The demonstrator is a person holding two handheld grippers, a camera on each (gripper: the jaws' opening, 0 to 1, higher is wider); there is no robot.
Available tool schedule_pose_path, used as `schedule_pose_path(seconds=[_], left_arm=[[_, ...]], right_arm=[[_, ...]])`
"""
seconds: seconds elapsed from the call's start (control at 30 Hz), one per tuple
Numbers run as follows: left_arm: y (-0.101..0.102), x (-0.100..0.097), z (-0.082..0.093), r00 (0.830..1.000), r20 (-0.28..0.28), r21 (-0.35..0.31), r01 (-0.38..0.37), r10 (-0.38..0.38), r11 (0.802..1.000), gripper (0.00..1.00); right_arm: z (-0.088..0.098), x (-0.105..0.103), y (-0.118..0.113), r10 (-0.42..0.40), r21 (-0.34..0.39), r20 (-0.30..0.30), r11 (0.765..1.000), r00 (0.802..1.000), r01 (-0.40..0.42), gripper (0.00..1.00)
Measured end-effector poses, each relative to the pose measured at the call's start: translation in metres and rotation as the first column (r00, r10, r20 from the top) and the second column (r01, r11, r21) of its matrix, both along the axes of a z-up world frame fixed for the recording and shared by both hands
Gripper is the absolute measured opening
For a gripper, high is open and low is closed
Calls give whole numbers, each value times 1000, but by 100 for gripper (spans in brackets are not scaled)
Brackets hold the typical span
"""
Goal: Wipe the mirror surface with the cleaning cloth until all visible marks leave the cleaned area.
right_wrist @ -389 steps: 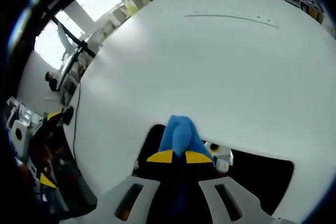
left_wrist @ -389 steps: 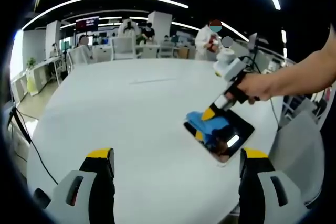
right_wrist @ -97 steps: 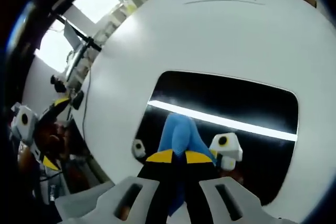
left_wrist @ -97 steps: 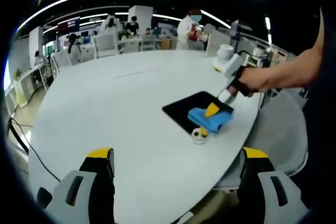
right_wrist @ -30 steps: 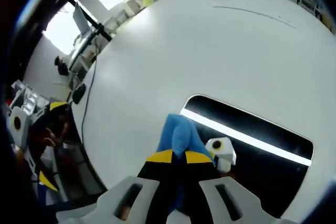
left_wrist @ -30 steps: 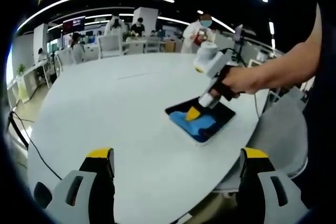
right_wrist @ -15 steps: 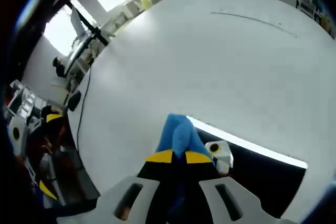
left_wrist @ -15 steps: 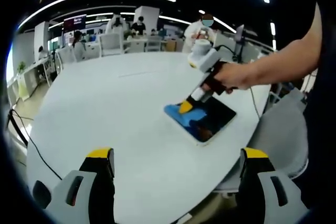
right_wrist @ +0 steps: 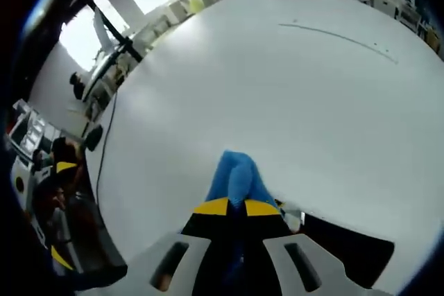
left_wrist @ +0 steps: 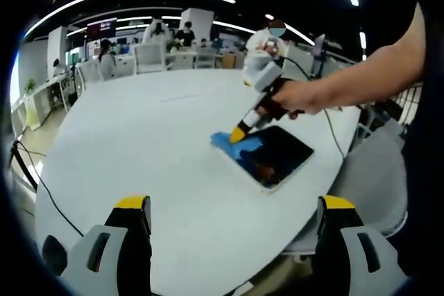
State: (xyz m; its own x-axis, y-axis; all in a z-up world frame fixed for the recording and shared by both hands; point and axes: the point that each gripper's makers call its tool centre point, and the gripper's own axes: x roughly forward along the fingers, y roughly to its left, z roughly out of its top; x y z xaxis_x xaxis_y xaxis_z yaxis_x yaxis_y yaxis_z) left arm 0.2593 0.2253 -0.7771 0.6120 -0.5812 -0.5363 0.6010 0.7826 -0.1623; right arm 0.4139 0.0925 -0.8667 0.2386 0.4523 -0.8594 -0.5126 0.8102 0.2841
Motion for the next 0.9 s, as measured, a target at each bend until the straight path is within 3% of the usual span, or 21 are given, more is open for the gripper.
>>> schedule_pose_path(seconds=[0.23,0.9], left_arm=[[2,3,4,1000,24,10,-10,10,1000,100],[0,3,6,1000,23,-1,-7,7,1000,100]], right_arm=[[-2,2,0,4,-4,-6,1000,1000,-4,1],[-1,0,-12,7,-13,1,1000,1000,-7,1]])
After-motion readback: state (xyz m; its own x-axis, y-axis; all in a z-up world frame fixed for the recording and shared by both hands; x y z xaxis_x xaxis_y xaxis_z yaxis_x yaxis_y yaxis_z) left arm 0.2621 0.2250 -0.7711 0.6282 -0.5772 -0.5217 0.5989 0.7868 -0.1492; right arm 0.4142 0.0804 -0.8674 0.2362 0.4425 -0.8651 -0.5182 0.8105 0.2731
